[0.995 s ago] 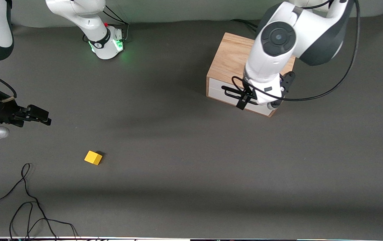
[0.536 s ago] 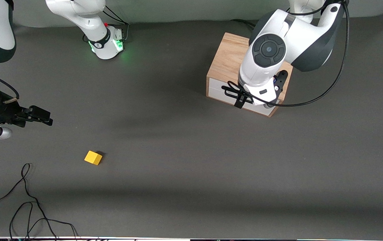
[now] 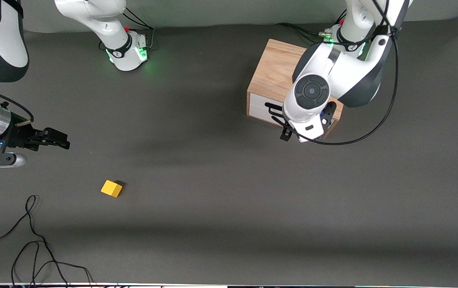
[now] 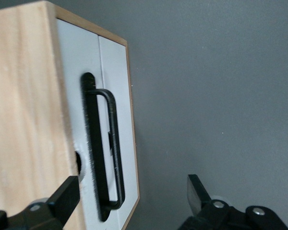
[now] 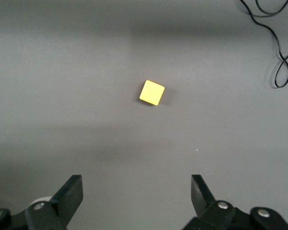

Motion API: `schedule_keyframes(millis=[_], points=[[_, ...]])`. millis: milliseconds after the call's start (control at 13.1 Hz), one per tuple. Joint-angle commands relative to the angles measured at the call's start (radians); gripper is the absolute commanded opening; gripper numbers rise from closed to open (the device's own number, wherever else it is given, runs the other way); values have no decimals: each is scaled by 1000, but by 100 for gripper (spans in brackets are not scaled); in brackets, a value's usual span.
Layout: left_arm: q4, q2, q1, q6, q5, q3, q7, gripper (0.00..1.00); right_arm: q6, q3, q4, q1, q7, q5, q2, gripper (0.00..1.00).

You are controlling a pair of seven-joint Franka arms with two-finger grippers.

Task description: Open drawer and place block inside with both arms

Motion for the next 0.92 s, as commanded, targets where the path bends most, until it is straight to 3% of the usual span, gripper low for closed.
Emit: schedule_keyframes(millis=[0, 842], points=[[-20, 33, -5, 58, 8, 6, -4, 100, 18, -9, -37, 6, -12, 18, -26, 100], [-108, 68, -21, 109, 10, 6, -6, 100, 13, -4, -40, 23, -10, 17, -22, 100]])
